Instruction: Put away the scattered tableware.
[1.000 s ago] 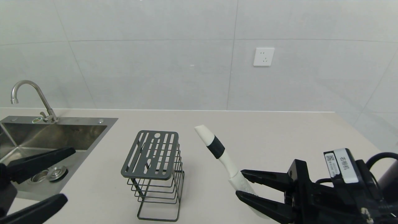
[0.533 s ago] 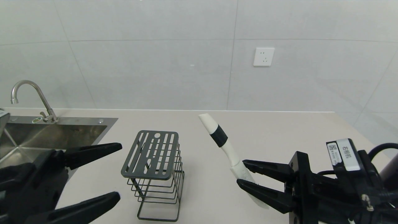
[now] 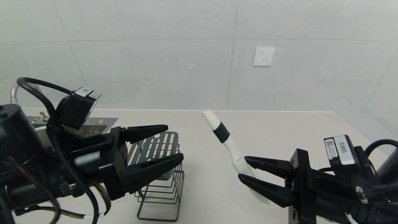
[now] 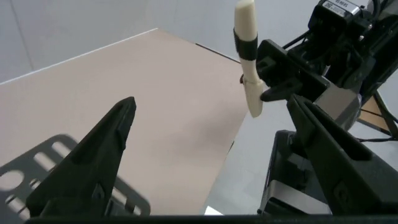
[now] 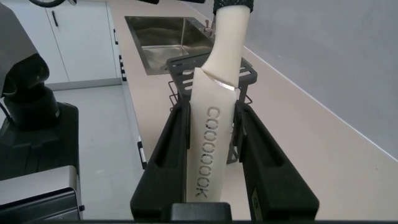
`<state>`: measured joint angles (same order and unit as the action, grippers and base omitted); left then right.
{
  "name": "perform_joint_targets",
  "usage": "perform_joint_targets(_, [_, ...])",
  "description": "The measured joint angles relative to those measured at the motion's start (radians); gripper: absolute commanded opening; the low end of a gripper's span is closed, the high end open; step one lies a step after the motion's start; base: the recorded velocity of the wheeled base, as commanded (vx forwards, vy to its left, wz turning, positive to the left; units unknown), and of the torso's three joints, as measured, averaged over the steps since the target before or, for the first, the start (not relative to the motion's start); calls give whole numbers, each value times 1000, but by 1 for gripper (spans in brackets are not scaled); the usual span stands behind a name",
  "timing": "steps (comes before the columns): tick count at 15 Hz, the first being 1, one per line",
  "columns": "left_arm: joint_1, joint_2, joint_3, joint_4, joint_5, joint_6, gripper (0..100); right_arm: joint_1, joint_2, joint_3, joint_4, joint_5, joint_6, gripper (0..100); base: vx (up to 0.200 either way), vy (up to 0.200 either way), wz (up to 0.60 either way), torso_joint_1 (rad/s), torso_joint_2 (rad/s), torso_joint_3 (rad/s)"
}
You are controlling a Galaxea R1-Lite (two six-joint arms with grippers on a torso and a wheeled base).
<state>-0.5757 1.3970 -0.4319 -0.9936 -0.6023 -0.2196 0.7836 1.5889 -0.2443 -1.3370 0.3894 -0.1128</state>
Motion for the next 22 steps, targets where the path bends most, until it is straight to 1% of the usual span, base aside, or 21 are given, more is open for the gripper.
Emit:
perform_joint_targets(1, [-10,27,-8,-29,7,-3,100,-2,0,1,-6,0,0,0,0,0,0,0,0,0])
perform_joint_targets(3, [-25,65,-16,-53,8,-8,100,-4,1,3,-11,0,0,0,0,0,0,0,0,0])
perform_joint_targets(5, [-57,95,-26,-87,9,-9,100,-5,1,2,-12,0,0,0,0,0,0,0,0,0])
perform_joint_targets(7, [-89,130,-41,-151,10,-10,100,-8,2,1,-14,0,0,0,0,0,0,0,0,0])
perform_joint_targets(9, [-114,179,-60,-239,29,-12,100,-16,2,5,-14,0,0,0,0,0,0,0,0,0])
perform_joint_targets(10, [-125,201,-66,-272,34,-20,100,-18,0,3,-20,0,0,0,0,0,0,0,0,0])
perform_joint_targets(11, [-136,224,-73,-324,38,-44,100,-18,-1,0,-26,0,0,0,0,0,0,0,0,0])
perform_joint_targets(12, [-150,244,-77,-357,45,-90,100,-18,-1,0,-28,0,0,0,0,0,0,0,0,0])
perform_joint_targets(13, [-158,259,-86,-372,60,-107,100,-18,-2,-3,-28,0,0,0,0,0,0,0,0,0])
perform_joint_targets(14, [-164,272,-93,-377,71,-110,100,-19,-3,-6,-28,0,0,0,0,0,0,0,0,0])
perform_joint_targets(17, [-169,306,-132,-394,98,-112,100,-19,-3,-29,-28,0,0,0,0,0,0,0,0,0])
perform_joint_targets(19, [-178,330,-169,-395,137,-113,100,-20,0,-42,-27,0,1,0,0,0,0,0,0,0])
perform_joint_targets(22, [-200,373,-243,-421,168,-113,100,-30,7,-67,-27,0,1,0,0,0,0,0,0,0])
